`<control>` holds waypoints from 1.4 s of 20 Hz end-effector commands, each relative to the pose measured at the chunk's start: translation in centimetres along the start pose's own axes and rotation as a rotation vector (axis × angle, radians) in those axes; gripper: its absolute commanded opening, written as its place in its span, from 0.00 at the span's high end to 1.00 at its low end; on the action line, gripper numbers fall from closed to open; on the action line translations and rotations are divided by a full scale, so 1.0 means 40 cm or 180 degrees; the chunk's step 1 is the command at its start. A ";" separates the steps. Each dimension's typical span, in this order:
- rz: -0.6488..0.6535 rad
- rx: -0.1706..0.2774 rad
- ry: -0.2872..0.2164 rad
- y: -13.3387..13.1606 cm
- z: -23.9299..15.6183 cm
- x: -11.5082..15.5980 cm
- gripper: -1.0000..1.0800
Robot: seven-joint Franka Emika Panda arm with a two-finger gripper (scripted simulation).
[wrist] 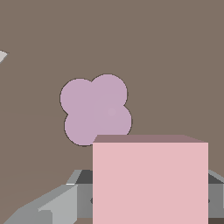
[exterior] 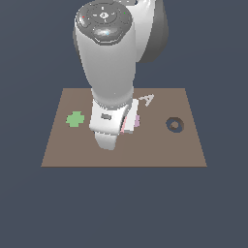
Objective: Insert a designated object into the corresponding slot on a board.
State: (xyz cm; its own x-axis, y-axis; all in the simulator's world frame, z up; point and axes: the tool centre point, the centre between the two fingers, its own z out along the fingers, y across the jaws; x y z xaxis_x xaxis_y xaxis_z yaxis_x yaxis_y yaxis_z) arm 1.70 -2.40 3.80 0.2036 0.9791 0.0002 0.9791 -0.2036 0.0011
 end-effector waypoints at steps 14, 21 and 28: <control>-0.1690 -0.0002 -0.0002 0.043 -0.005 -0.065 1.00; -0.2185 -0.0001 -0.0003 0.061 -0.006 -0.078 1.00; -0.2482 0.0000 -0.0003 0.074 -0.007 -0.083 1.00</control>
State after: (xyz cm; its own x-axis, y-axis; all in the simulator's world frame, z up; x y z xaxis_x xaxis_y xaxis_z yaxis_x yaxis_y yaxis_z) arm 3.80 -6.22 4.03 -0.5282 0.8491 -0.0010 0.8491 0.5282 0.0001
